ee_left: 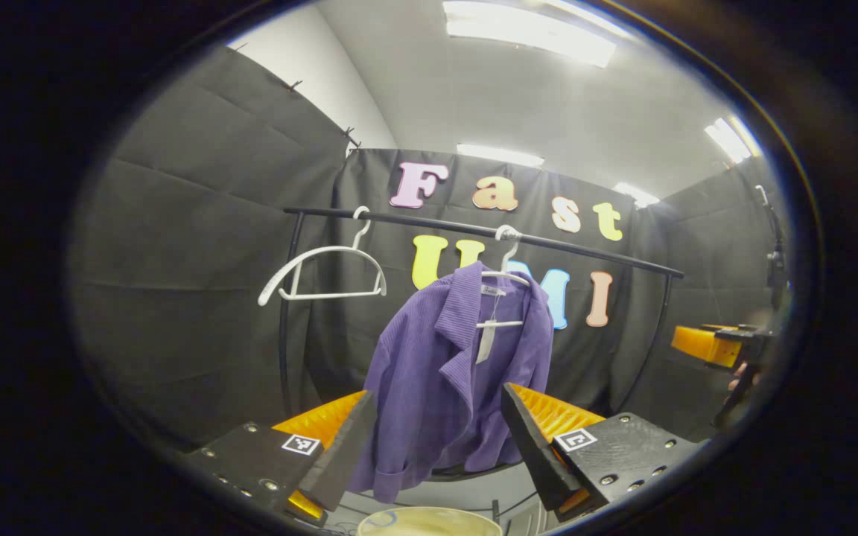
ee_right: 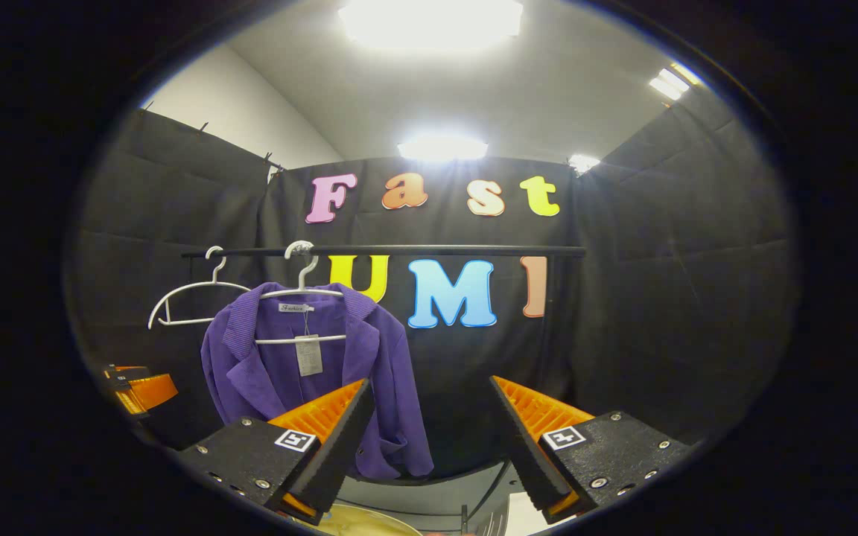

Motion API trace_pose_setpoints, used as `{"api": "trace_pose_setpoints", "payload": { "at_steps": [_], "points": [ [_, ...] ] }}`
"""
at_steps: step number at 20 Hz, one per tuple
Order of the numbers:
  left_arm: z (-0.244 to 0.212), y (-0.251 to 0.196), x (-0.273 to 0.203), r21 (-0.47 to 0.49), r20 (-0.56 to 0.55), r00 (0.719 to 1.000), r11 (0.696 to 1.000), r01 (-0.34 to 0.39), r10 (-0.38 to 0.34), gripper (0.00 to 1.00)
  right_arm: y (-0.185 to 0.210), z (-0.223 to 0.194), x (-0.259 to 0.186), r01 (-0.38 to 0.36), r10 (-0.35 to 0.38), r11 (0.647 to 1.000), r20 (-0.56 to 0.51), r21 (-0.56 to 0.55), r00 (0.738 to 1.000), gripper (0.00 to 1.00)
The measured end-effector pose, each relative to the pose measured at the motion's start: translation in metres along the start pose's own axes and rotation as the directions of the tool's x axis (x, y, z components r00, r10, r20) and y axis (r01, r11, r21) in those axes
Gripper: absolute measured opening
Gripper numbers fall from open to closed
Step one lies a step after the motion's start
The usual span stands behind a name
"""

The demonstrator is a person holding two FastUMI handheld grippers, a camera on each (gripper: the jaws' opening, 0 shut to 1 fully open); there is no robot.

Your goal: Grasp the clothes on the hanger with both hands and then place them into the laundry hamper below.

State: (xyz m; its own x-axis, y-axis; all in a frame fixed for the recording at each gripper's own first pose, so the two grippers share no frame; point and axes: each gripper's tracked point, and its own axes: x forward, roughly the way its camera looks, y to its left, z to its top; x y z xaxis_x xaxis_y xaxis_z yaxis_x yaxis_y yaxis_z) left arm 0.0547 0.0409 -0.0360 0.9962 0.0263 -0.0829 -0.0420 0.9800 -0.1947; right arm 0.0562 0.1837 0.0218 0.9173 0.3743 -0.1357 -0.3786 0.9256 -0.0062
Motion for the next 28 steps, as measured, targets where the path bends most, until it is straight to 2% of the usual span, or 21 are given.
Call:
{"api": "trace_pose_setpoints", "payload": {
  "at_steps": [1,2,7,10,13,14,19,20,21,24,27,28],
  "points": [
    [0.002,-0.005,0.007,-0.013,-0.004,1.000,1.000,0.000,0.000,1.00,0.005,0.001,0.010,-0.016,0.016,1.000,-0.010,0.013,1.000,0.95],
    [0.002,-0.008,0.015,-0.024,-0.010,1.000,1.000,-0.002,0.001,0.98,0.011,0.001,0.021,-0.037,0.037,0.999,-0.019,0.034,0.999,0.95],
    [0.006,-0.021,0.052,-0.057,-0.021,0.999,0.998,-0.041,0.040,1.00,0.044,-0.009,0.089,-0.143,0.150,0.983,-0.056,0.115,0.987,0.95],
    [-0.002,-0.027,0.083,-0.051,-0.036,0.995,0.994,-0.098,0.096,0.97,0.065,-0.019,0.131,-0.221,0.238,0.958,-0.075,0.181,0.968,0.94],
    [-0.015,-0.032,0.115,-0.053,-0.060,0.988,0.987,-0.149,0.145,1.00,0.080,-0.030,0.173,-0.270,0.299,0.934,-0.098,0.234,0.949,0.94],
    [-0.019,-0.032,0.125,-0.051,-0.066,0.984,0.984,-0.169,0.165,0.97,0.083,-0.033,0.186,-0.284,0.317,0.926,-0.104,0.248,0.943,0.94],
    [-0.033,-0.030,0.157,-0.034,-0.081,0.963,0.965,-0.262,0.258,1.00,0.100,-0.052,0.241,-0.339,0.385,0.899,-0.131,0.279,0.914,0.95],
    [-0.035,-0.031,0.163,-0.027,-0.081,0.958,0.960,-0.279,0.276,0.97,0.105,-0.055,0.248,-0.354,0.403,0.890,-0.132,0.288,0.906,0.95],
    [-0.038,-0.029,0.169,-0.020,-0.083,0.952,0.954,-0.298,0.295,1.00,0.111,-0.059,0.252,-0.376,0.428,0.878,-0.134,0.297,0.894,0.95],
    [-0.044,-0.022,0.180,-0.022,-0.075,0.923,0.925,-0.379,0.377,0.98,0.125,-0.070,0.263,-0.415,0.471,0.858,-0.143,0.301,0.870,0.95],
    [-0.044,-0.021,0.189,-0.034,-0.058,0.911,0.911,-0.411,0.409,1.00,0.123,-0.062,0.274,-0.404,0.452,0.861,-0.101,0.308,0.886,0.95],
    [-0.042,-0.021,0.191,-0.021,-0.049,0.910,0.910,-0.414,0.412,0.97,0.123,-0.053,0.276,-0.414,0.455,0.853,-0.064,0.317,0.888,0.95]
  ]
}}
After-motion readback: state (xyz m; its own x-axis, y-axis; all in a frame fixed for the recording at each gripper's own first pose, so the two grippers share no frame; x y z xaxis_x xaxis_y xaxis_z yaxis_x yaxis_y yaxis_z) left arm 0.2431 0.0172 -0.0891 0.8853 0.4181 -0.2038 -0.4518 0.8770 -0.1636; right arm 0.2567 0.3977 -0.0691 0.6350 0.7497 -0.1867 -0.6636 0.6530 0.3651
